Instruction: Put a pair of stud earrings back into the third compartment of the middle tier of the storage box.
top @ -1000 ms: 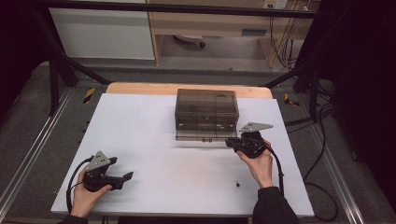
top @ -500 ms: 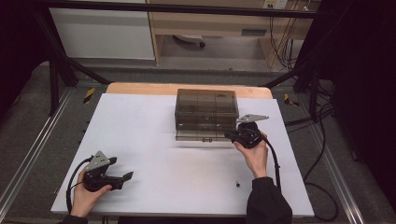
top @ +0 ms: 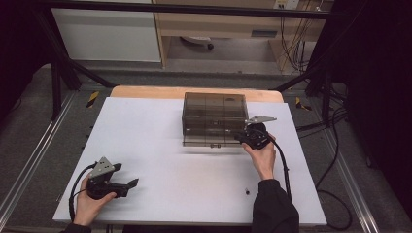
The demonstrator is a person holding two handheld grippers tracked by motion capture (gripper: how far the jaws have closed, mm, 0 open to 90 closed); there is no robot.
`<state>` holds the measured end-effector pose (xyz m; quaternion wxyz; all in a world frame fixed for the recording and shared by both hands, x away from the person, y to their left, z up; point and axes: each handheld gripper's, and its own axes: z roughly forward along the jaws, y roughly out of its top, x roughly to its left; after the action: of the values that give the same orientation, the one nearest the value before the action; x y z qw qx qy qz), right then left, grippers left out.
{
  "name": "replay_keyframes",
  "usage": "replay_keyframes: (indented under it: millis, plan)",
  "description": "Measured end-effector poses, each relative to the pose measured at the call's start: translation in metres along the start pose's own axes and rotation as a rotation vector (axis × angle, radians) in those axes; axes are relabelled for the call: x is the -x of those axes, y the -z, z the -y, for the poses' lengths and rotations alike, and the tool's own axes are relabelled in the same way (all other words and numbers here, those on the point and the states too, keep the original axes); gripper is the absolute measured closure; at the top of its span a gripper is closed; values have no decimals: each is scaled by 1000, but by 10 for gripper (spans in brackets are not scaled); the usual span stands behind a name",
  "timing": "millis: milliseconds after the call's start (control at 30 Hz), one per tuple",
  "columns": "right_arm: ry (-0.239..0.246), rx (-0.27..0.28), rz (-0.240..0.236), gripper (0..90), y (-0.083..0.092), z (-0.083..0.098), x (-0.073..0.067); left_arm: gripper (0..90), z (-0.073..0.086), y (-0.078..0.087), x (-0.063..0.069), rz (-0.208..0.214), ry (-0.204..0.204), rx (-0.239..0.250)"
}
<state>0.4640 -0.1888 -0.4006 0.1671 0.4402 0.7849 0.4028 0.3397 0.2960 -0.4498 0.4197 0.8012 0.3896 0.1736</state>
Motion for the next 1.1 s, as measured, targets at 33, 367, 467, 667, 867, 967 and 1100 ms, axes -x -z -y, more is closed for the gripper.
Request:
replay_keyframes:
  millis: [33, 367, 467, 667, 867, 967, 1100]
  plan:
    - [2, -3, 5, 796, -2, 0, 1, 88, 0, 0, 0, 0, -1, 0]
    - [-2, -11, 9, 731, -6, 1, 1, 88, 0, 0, 0, -1, 1, 1]
    - [1, -2, 9, 692, -4, 1, 1, 88, 0, 0, 0, -2, -1, -1]
    - [3, 25, 11, 584, 7, -1, -1, 88, 0, 1, 0, -4, 2, 1]
    - [20, 40, 11, 412, 21, -1, -6, 88, 0, 1, -1, -4, 2, 4]
    - [5, 49, -1, 317, 29, 2, -8, 88, 0, 1, -1, -5, 2, 3]
    - [11, 63, 20, 192, 44, 10, -10, 88, 0, 1, -1, -5, 1, 5]
